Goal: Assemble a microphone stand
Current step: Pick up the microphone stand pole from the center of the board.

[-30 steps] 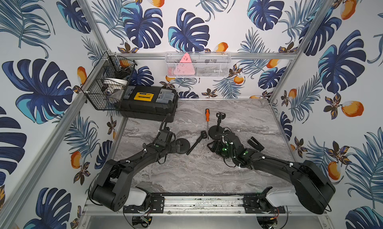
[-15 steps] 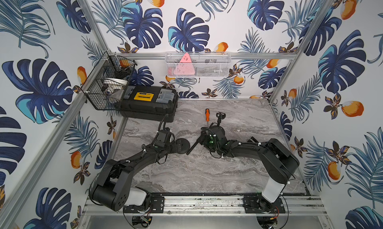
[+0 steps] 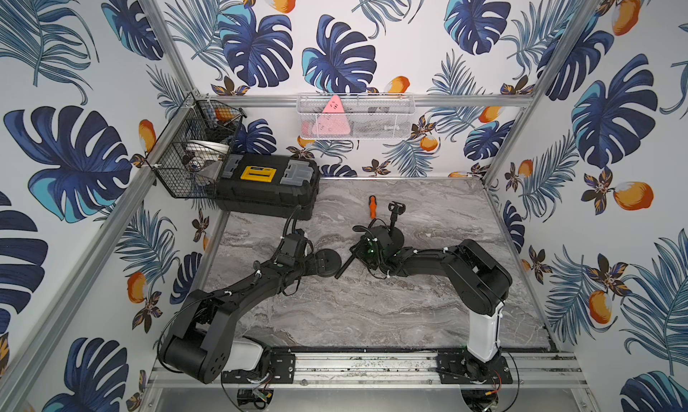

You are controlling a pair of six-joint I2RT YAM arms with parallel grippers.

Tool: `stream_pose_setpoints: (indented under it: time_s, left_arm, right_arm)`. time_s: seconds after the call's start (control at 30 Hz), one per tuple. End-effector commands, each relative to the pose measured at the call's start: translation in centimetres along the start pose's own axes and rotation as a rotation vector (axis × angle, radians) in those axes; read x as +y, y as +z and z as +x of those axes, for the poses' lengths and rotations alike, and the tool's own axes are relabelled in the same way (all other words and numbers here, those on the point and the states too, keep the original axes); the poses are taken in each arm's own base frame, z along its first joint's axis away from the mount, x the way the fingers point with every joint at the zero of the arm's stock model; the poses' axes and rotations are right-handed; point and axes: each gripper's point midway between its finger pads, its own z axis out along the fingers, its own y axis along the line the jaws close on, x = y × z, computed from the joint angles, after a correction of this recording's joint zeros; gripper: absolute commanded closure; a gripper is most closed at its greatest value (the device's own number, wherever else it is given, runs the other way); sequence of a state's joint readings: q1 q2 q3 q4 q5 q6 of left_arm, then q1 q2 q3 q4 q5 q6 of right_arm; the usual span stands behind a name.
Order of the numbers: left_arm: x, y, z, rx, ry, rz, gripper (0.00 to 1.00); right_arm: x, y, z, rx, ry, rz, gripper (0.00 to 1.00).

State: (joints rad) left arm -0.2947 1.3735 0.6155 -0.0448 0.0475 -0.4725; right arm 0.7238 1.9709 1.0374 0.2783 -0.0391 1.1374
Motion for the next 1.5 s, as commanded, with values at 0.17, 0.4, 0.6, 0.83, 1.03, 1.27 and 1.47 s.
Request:
stream_pose_setpoints:
  time_s: [0.17, 0.4, 0.6, 0.83, 1.03, 1.27, 1.47]
  left_arm:
    - [0.1, 0.5, -0.7, -0.012, 0.001, -0.016, 0.01]
    - [0.4, 0.8, -1.1, -0.014, 0.013, -0.045, 0.01]
    - [0.5, 1.4, -1.5, -0.010, 0.057, -0.063, 0.13]
    - [0.1, 2.0, -2.1, 0.002, 0.089, -0.065, 0.18]
    - [-0.5, 2.4, -2.3, 0.027, 0.135, -0.070, 0.17]
    - [-0.4, 2.7, -1.9, 0.048, 0.141, -0.083, 0.21]
    - [-0.1, 2.5, -1.2, 0.060, 0.146, -0.086, 0.23]
  right_arm:
    - [-0.9, 0.4, -0.1, -0.011, 0.023, 0.036, 0.69]
    - [0.9, -2.0, -0.6, -0.076, -0.078, 0.016, 0.82]
    - [2.4, -7.9, -0.3, -0.182, -0.275, 0.030, 0.82]
    - [0.5, -13.0, 0.2, -0.225, -0.355, 0.037, 0.82]
    - [-1.5, -14.7, 0.2, -0.242, -0.393, 0.075, 0.82]
    - [-1.3, -15.8, -0.1, -0.259, -0.404, 0.066, 0.81]
    - [-1.3, -16.0, -0.2, -0.265, -0.409, 0.065, 0.81]
